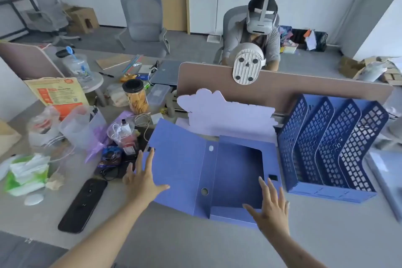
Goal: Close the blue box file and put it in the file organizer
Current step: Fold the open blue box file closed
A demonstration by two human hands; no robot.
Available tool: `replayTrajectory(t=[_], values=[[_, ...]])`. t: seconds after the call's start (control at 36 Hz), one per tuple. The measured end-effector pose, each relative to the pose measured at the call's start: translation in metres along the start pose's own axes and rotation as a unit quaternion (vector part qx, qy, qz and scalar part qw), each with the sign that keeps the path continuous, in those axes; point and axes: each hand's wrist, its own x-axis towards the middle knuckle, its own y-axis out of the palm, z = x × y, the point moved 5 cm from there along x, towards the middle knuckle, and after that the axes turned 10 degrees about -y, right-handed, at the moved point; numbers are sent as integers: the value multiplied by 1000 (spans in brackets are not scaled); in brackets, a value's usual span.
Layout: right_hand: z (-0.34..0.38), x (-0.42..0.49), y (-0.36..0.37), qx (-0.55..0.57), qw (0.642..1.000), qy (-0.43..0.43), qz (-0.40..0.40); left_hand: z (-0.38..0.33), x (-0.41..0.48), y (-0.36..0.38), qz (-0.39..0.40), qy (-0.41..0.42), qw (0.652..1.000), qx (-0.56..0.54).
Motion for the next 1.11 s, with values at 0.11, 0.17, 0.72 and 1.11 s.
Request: replayTrajectory(t=[0.11,0.17,0.72,1.11], values=[[-14,-8,7,-28,994,88,49,24,-1,-1,20,-84,996,-30],[-18,-11,9,-17,992,115,51,30,-1,-3,12,-98,995,-30],[-24,-13,24,66,993,81,58,-43,-57,-44,71,145,932,-326],[64,40,-74,373,928,-6,9,-147,-86,21,283,261,871,-305]])
